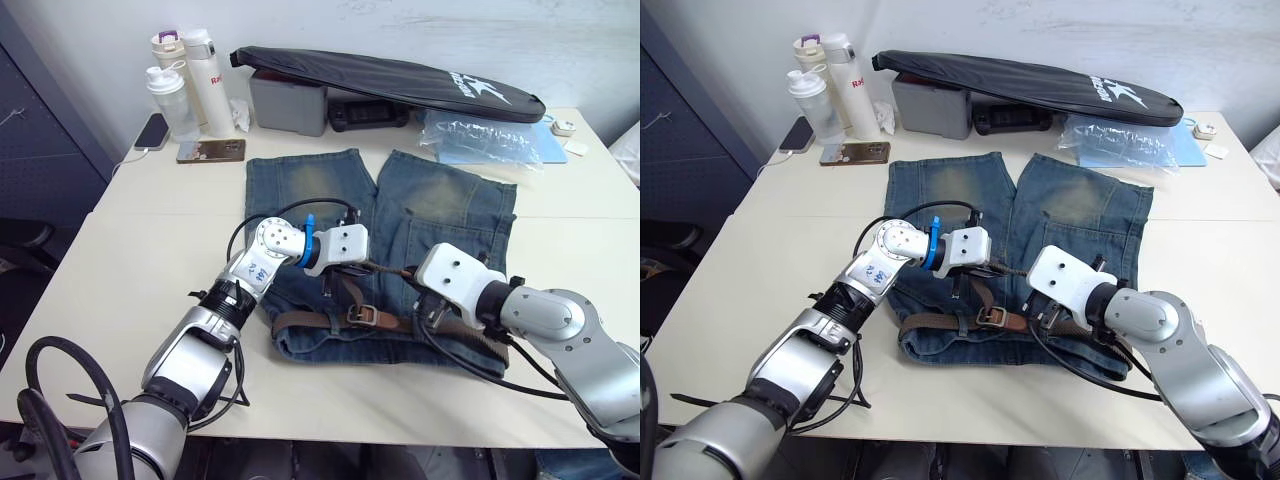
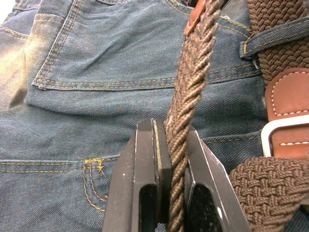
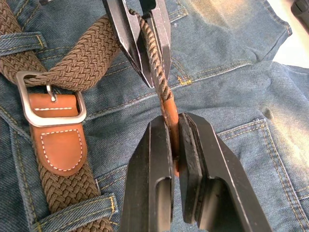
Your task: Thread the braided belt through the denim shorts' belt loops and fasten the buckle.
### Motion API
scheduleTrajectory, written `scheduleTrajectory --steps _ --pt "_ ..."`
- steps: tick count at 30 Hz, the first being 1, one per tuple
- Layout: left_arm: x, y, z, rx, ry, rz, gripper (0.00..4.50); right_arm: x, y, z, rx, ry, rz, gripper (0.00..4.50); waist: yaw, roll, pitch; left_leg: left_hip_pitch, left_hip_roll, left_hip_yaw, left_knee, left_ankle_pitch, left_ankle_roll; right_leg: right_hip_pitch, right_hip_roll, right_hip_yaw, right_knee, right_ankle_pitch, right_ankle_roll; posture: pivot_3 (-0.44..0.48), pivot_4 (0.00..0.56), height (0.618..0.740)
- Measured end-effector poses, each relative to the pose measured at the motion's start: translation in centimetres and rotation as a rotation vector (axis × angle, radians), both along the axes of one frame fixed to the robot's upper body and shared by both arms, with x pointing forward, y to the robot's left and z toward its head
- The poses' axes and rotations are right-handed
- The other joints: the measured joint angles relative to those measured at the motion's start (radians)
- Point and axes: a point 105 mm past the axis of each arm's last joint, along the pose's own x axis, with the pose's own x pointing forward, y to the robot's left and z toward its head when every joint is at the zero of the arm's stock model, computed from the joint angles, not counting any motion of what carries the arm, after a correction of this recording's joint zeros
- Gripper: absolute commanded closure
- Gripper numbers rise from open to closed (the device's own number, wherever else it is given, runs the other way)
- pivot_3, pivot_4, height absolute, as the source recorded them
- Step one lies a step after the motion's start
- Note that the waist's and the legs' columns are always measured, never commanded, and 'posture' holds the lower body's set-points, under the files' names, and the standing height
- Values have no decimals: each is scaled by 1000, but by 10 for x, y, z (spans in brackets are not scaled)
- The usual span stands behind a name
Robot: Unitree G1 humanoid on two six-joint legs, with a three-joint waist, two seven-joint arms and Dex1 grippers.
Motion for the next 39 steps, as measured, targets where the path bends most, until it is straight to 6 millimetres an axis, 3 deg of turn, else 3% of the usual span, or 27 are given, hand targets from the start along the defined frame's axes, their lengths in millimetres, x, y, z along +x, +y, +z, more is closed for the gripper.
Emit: scheduleTrajectory --steps 1,2,6,17,20,23,24,33,38,39 --pt "0 0 0 -4 19 3 4401 0 0 0 0 0 1 4500 0 0 0 0 0 0 0 0 0 0 0 0 0 0 0 0 150 740" --pt "0 1 1 -13 36 8 3561 0 0 0 0 -1 2 4500 0 0 0 0 0 0 0 0 0 0 0 0 0 0 0 0 150 740" --pt "0 7 3 -6 38 1 2063 -2 1 -2 2 17 9 4500 0 0 0 0 0 0 0 0 0 0 0 0 0 0 0 0 150 740" --pt "-1 -1 21 -16 -14 -61 2063 -1 -2 0 7 15 2 4500 1 0 0 0 -1 0 0 -1 1 0 0 0 1 0 0 0 150 740" --pt "-3 -2 20 -10 -13 -78 2817 -2 -3 -2 7 22 -2 4500 0 0 0 0 -1 0 1 0 1 0 0 0 1 0 0 0 150 740" --pt "-5 -2 19 0 -8 -96 4174 -1 -5 0 9 13 -10 4500 -1 0 0 0 0 0 1 0 1 0 0 0 1 0 0 0 150 740" --pt "-6 -2 18 6 -5 -105 4444 -1 -6 1 8 8 -15 4500 0 0 0 0 0 0 1 0 1 0 0 0 1 0 0 0 150 740" --pt "-5 -4 16 9 14 -108 4444 -1 -6 0 7 17 -22 4500 0 0 0 0 -1 0 1 0 1 0 0 0 1 0 0 0 150 740" --pt "0 -3 17 -7 12 -66 4500 -3 -3 5 60 13 -19 2567 0 0 0 0 -1 0 1 0 1 0 0 0 2 0 0 0 150 740" --pt "3 -3 18 -20 23 -39 4500 -7 -3 7 68 12 -13 1855 1 0 0 0 -1 0 1 0 1 0 0 0 2 0 0 0 150 740"
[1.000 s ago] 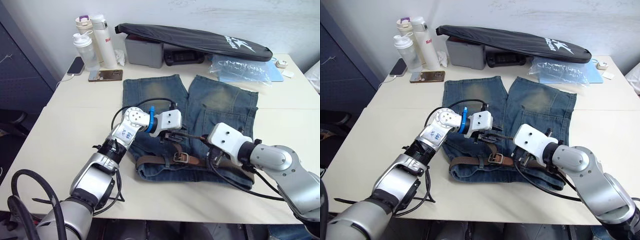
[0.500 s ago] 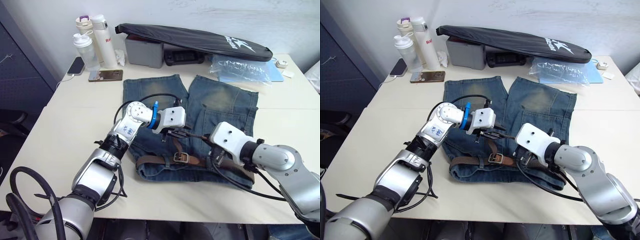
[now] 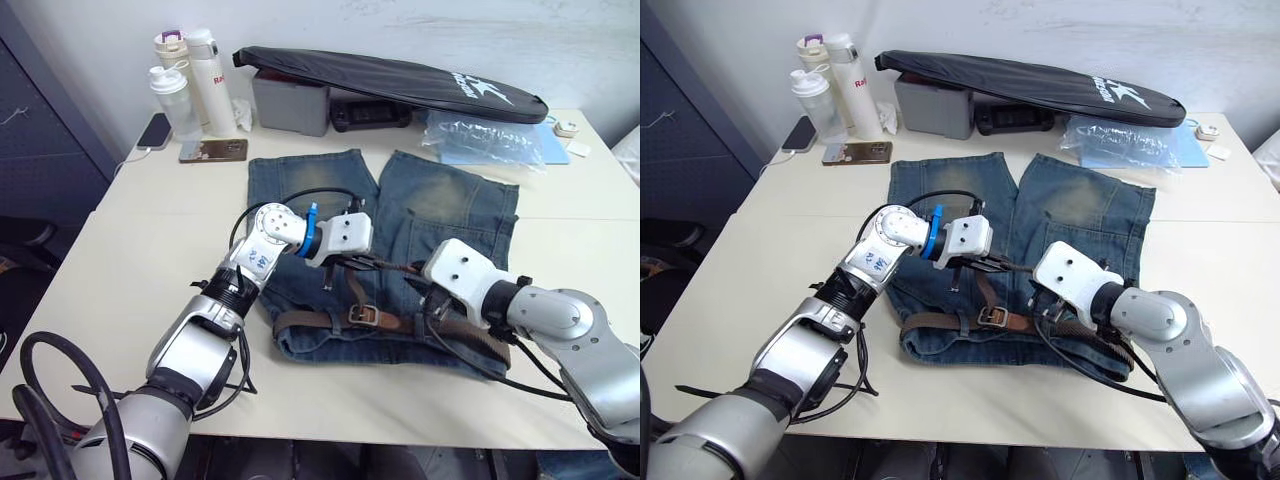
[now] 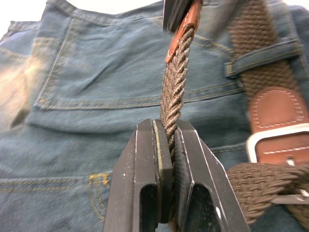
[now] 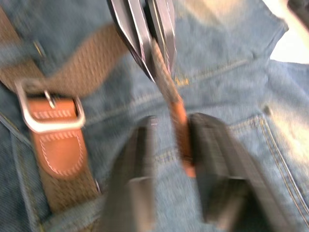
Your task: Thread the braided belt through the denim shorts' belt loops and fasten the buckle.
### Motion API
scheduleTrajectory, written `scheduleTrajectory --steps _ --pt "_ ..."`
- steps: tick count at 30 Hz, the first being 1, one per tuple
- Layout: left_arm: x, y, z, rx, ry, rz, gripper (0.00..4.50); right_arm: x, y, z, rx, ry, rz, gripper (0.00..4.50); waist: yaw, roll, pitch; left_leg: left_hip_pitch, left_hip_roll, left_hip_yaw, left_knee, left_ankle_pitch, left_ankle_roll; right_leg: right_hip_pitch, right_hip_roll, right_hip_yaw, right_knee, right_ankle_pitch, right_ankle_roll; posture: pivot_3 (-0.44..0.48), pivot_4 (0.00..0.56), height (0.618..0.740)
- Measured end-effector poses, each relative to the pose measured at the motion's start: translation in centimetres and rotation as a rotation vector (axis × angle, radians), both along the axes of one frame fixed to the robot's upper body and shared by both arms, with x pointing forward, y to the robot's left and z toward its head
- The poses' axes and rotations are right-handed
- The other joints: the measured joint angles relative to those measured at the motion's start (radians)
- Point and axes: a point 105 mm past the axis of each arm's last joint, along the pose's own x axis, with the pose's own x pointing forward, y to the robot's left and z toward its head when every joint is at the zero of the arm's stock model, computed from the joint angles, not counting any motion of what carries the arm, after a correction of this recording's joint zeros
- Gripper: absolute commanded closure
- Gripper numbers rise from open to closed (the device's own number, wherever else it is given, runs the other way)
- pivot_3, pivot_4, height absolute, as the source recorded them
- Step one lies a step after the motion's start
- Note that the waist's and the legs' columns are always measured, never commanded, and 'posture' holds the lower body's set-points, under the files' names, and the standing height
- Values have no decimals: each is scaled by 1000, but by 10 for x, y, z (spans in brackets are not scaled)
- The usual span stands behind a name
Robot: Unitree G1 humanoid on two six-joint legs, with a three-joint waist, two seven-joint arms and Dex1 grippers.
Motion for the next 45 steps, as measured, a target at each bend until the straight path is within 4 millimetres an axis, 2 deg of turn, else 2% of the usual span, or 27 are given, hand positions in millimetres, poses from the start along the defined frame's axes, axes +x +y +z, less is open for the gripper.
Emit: scheduleTrajectory --steps 4,7,10,13,21,29,31,33,39,40,45 --pt "8 4 -1 -18 44 81 4500 -12 -5 -6 -20 32 9 68 1 0 0 0 -1 0 0 -1 1 0 0 0 0 0 0 0 150 740" --pt "13 11 -3 -37 82 150 4500 -25 -8 -23 -45 108 30 68 0 -1 0 0 -1 0 0 -1 2 1 0 0 0 0 0 0 150 740" --pt "12 14 -12 -40 115 183 4500 -33 2 -32 -46 124 87 68 -6 -1 0 0 0 0 0 -1 2 0 1 0 1 0 0 0 150 740" --pt "11 14 -13 -39 124 194 4500 -35 11 -37 -64 109 128 68 -6 -1 0 1 0 0 0 -1 1 1 1 0 1 0 0 0 150 740" --pt "11 14 -10 -36 116 200 4500 -21 11 -62 -144 80 103 68 -3 -1 0 1 0 0 1 0 1 1 1 0 1 0 0 0 150 740" --pt "12 16 -11 -27 112 204 4500 -15 15 -65 -186 -3 107 68 -2 -1 0 1 0 0 1 0 1 1 0 0 1 0 0 0 150 740" --pt "12 17 -11 -24 112 203 4500 -13 17 -66 -212 -40 117 578 -2 0 -1 1 -1 0 1 0 1 1 0 0 1 0 0 0 150 740" --pt "12 17 -11 -19 107 202 4500 -10 14 -69 -233 -57 101 1286 -2 0 -1 1 -1 0 1 0 0 1 0 0 1 0 0 0 150 740" --pt "10 21 -12 20 62 163 4500 -9 9 -73 -234 -78 74 4275 -2 0 -1 1 -1 0 1 0 -1 1 0 0 1 0 0 0 150 740" --pt "9 20 -13 25 55 156 4500 -8 8 -72 -230 -82 66 4468 -2 0 -1 1 -1 0 1 0 -1 1 0 0 1 0 0 0 150 740" --pt "8 22 -12 40 7 127 4500 -2 6 -60 -167 -121 20 4468 -2 0 -1 1 -1 0 1 0 -1 1 0 0 2 0 0 0 150 740"
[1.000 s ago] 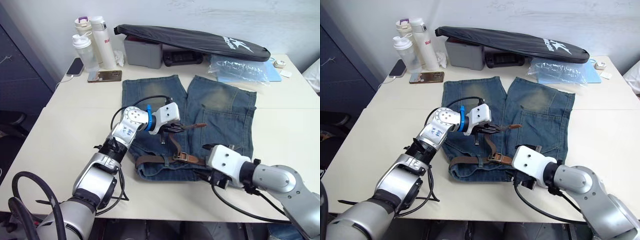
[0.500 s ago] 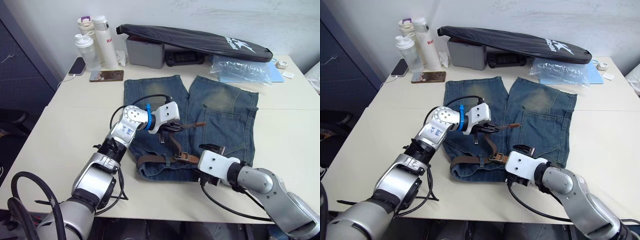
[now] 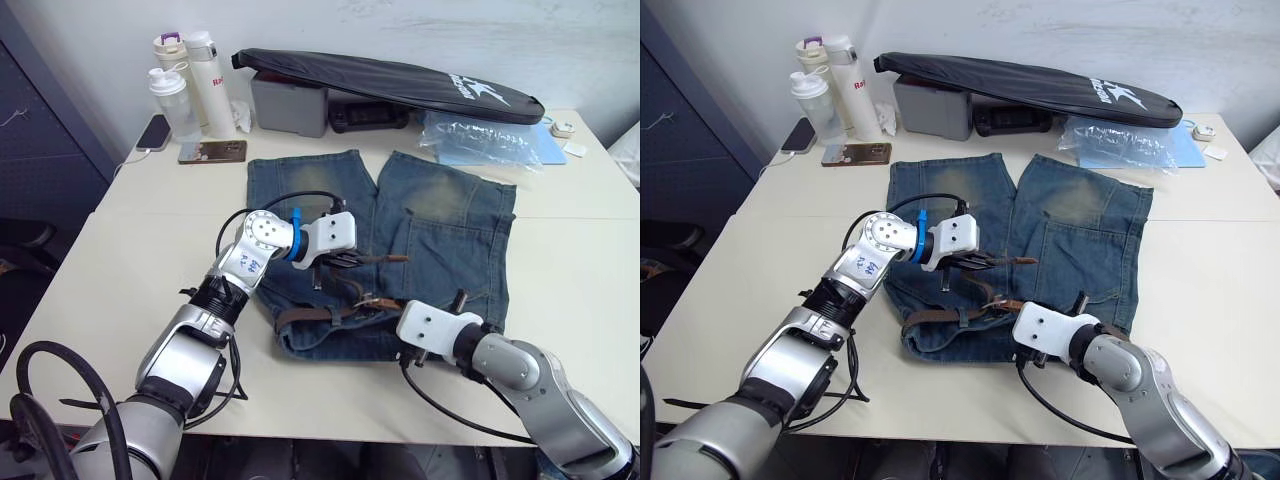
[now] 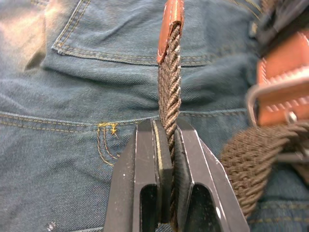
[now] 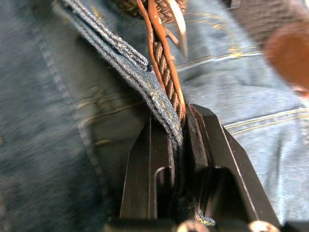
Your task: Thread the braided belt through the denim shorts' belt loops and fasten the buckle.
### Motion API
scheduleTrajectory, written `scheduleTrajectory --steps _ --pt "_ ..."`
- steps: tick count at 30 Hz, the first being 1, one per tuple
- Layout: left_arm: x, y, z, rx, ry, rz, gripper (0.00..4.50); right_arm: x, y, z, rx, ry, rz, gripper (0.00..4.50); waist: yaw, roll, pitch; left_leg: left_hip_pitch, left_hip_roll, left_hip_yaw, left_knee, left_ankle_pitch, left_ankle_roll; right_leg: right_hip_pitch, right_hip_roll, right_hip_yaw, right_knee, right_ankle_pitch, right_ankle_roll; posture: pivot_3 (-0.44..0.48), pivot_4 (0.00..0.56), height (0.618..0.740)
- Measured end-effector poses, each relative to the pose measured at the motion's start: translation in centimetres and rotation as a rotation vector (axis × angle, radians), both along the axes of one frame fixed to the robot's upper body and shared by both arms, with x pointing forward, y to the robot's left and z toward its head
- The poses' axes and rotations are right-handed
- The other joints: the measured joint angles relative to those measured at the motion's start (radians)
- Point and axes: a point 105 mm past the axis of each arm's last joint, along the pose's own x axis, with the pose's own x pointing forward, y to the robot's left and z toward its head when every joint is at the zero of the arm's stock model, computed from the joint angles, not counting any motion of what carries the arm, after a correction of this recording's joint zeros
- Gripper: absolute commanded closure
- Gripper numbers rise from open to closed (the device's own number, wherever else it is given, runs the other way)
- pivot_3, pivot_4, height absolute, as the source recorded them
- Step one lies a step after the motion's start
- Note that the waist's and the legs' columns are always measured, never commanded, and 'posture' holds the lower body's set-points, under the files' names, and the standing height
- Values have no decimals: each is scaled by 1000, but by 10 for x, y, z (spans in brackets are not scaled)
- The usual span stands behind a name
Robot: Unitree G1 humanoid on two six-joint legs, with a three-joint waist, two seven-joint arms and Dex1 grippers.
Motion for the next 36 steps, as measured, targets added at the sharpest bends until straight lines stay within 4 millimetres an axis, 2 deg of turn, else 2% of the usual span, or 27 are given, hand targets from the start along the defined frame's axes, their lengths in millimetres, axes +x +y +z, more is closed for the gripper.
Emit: scheduleTrajectory --steps 4,10,13,19,24,32,36 --pt "2 0 1 0 -9 -4 4500 3 1 6 92 -11 -39 4468 0 0 0 0 0 0 0 0 0 0 0 0 0 0 0 0 150 740" --pt "7 4 11 24 -76 -23 4500 3 0 0 224 57 -112 4468 0 0 0 0 -1 0 0 0 0 0 0 0 2 0 0 0 150 740" --pt "11 10 12 59 -106 -13 4500 1 -2 -6 233 96 -138 4468 0 0 0 0 -2 0 -1 0 0 -1 0 0 2 0 0 0 150 740" --pt "13 16 7 75 -28 34 4500 1 -3 -8 231 109 -152 4468 -1 0 0 0 -2 0 0 0 0 -1 0 0 3 0 0 0 150 740" --pt "10 22 11 91 -50 25 4500 1 -2 -8 228 111 -147 4468 -1 0 0 0 -2 0 0 0 0 -1 0 0 4 0 0 0 150 740" --pt "0 35 12 168 -131 -71 4500 1 -2 -7 215 108 -136 4468 -1 0 0 1 -2 0 0 0 0 -1 0 0 4 0 0 0 150 740" --pt "-5 34 12 202 -184 -140 4500 3 -2 -4 208 97 -133 4468 0 0 0 0 -2 0 0 0 0 -1 -1 0 4 0 0 0 150 740"
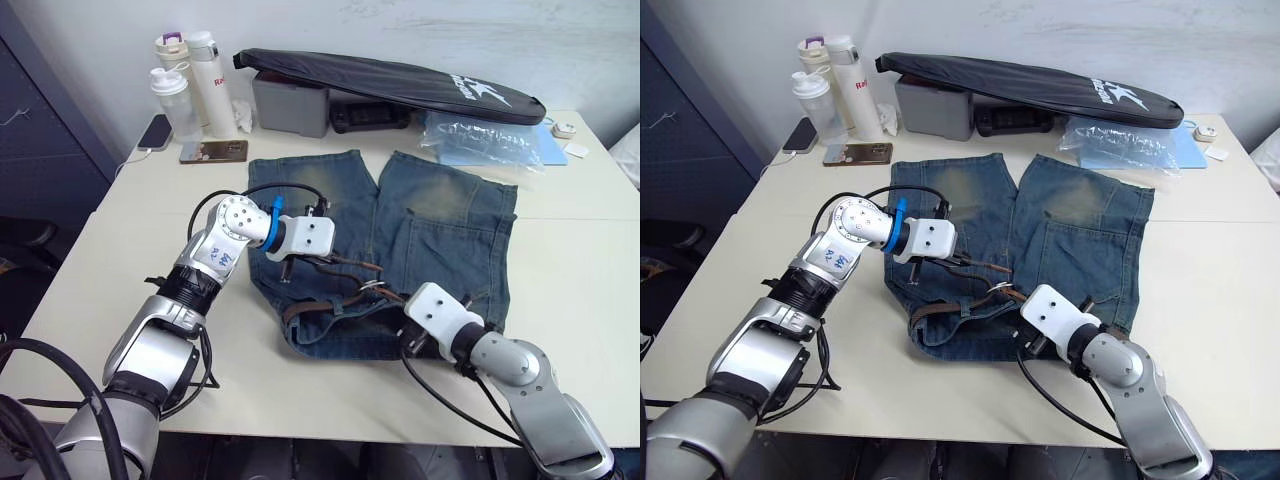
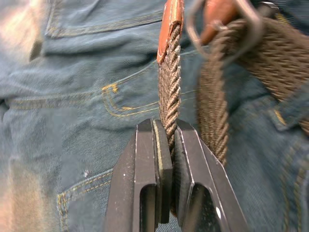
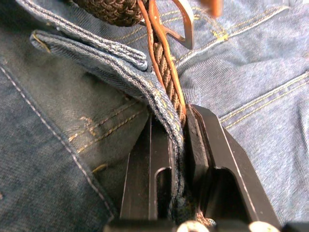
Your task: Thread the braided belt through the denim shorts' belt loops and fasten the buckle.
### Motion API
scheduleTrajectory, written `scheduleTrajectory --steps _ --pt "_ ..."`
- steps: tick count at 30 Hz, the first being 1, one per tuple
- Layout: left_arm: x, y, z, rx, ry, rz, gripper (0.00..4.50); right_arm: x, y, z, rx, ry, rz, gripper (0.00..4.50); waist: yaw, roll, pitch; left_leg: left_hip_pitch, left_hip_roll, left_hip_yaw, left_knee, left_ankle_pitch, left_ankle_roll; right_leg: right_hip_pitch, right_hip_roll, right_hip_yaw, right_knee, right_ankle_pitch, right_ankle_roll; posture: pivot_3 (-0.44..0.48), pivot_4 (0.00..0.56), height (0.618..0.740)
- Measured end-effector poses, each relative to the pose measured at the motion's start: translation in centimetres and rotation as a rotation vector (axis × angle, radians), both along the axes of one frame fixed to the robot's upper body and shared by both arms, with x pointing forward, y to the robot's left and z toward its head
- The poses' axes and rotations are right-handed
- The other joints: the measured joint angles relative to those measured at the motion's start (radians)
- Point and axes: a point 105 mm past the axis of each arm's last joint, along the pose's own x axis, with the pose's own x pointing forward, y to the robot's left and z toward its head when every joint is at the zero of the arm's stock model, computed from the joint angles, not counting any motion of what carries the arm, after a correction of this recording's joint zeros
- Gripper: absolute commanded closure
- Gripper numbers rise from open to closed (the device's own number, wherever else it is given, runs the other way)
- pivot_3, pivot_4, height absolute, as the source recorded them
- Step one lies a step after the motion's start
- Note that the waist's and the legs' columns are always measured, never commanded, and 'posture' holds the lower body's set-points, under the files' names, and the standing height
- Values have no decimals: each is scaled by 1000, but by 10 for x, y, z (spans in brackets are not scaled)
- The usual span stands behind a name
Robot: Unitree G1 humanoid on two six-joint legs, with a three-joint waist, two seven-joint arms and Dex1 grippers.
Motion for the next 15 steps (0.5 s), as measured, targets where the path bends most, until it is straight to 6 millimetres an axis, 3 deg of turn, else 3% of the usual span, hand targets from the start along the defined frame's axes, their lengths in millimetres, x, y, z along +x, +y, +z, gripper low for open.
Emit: scheduleTrajectory --steps 7,15 --pt "-2 4 -9 77 -54 -54 4500 0 2 0 -3 1 9 4468 -1 0 0 0 0 0 0 0 1 0 0 0 0 0 0 0 150 740" --pt "2 5 -7 89 -65 -50 4500 0 1 0 -8 -1 10 4468 -1 0 0 0 0 0 0 -1 1 0 0 0 0 0 0 0 150 740"
